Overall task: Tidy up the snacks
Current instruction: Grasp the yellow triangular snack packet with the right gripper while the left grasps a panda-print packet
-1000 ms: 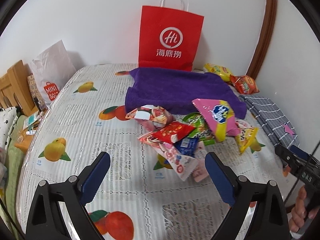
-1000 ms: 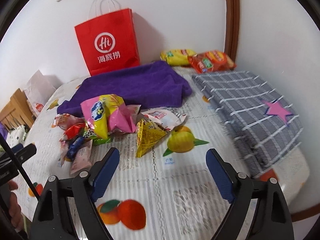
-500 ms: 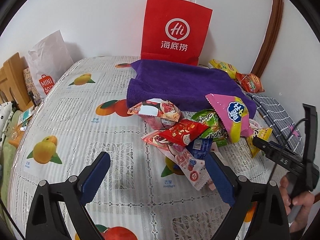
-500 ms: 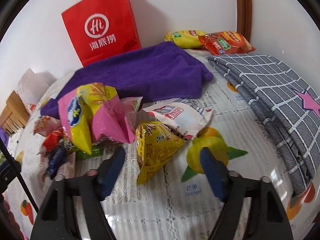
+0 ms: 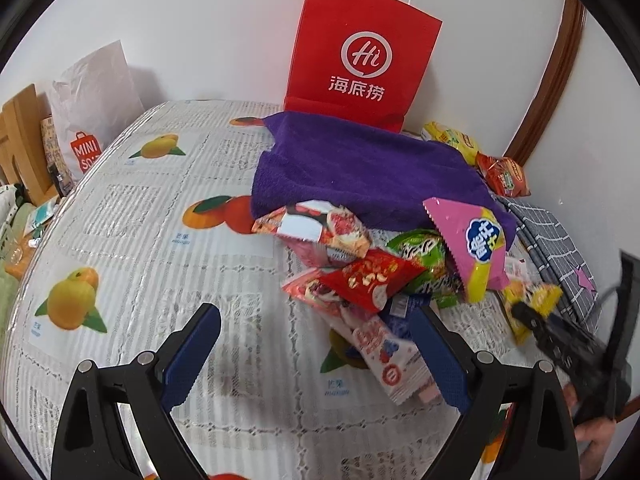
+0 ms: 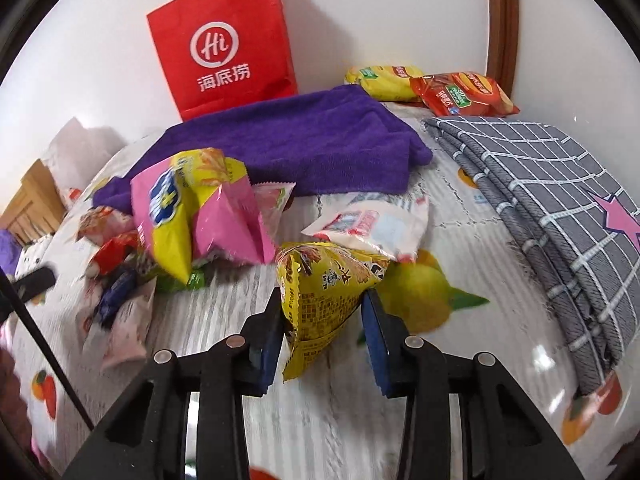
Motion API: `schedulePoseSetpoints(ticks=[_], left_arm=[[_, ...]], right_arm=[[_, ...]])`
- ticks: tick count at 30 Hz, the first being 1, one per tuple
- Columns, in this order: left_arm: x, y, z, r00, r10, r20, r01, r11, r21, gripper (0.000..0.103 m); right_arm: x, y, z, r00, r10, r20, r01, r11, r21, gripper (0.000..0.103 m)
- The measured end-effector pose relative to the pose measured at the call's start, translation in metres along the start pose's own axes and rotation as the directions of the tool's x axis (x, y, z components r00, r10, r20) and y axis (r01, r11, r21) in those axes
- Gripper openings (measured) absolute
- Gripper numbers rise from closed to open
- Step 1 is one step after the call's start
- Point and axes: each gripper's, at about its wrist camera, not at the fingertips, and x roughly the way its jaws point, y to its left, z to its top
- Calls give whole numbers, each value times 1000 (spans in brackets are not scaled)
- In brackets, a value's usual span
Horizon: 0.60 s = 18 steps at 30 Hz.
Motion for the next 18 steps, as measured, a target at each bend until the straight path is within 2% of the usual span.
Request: schedulePoseSetpoints(ticks=[7, 11, 14, 18], left_arm=[[13, -13, 25, 998, 57, 16, -57, 997, 52, 95], [27, -12, 43, 992, 122, 0, -122, 990, 65, 95], [40, -11, 52, 990, 136, -21, -134, 987, 85, 95], [59, -11, 57, 989, 136, -64, -129, 986, 102, 95]], right_arm=[[-15, -15, -14, 1000, 6, -27, -7, 1000, -18, 39], [-8, -22, -16, 999, 20, -48, -20, 1000, 3, 47], [-4, -20, -16, 998, 24, -58, -24, 1000, -8, 52], [0, -19, -13, 999, 20, -39, -21, 1000, -10, 52]])
